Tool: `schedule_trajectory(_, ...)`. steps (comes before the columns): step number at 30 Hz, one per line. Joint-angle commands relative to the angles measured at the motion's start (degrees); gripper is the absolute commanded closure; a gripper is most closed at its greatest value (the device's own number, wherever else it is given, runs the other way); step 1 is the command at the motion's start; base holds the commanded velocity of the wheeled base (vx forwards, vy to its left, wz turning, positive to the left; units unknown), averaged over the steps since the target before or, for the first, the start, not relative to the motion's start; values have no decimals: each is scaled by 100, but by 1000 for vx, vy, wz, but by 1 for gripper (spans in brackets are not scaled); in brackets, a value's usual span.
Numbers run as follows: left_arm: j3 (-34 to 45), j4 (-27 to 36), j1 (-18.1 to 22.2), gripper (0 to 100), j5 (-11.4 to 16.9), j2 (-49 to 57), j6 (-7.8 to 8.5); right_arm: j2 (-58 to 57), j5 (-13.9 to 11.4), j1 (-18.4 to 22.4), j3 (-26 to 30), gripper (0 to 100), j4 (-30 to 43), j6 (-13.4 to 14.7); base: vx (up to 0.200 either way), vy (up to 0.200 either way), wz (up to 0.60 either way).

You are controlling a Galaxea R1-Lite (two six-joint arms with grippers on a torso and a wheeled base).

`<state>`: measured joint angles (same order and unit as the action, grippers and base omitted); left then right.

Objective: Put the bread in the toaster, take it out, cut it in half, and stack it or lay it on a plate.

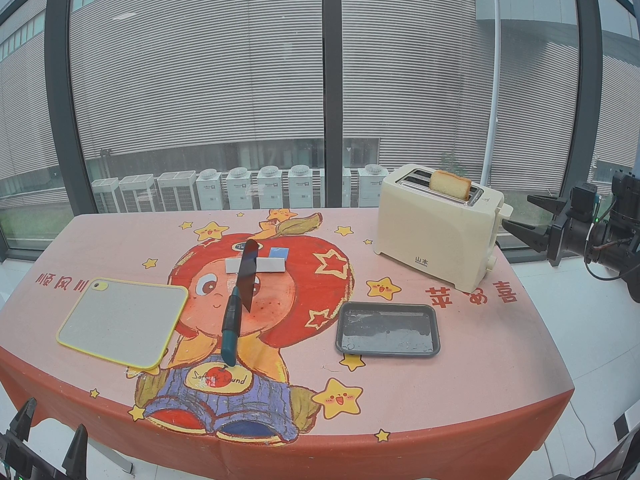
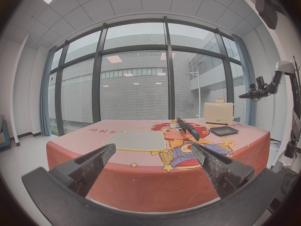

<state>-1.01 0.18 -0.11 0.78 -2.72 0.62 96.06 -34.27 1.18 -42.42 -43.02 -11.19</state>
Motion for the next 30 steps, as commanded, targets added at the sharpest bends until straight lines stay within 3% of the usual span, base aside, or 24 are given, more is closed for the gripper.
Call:
schedule_trajectory(1, 101, -1, -7, 0, 1, -9, -1, 18, 122, -118, 410, 0, -312, 179, 0, 0, 0)
schedule_trajectory(8, 101, -1, 2, 0, 10, -9, 8, 27, 113, -57, 1034, 0, -725, 196, 0, 0, 0)
schedule_trajectory(13, 101, 8, 2, 0, 10, -9, -1, 18, 315, -22, 1316, 0, -1270, 161, 0, 0, 0)
schedule_trajectory(19, 101, -1, 2, 0, 10, -9, -1, 290, 333, 66, 1307, 0, -1446, 152, 0, 0, 0)
schedule_trajectory(24, 101, -1, 2, 0, 10, -9, -1, 1081, 544, 163, 1228, 0, -2061, 135, 0, 0, 0)
schedule_trajectory(30, 101, -1, 2, 0, 10, -9, -1, 1837, 553, 286, 1113, 0, -2756, 12, 0, 0, 0)
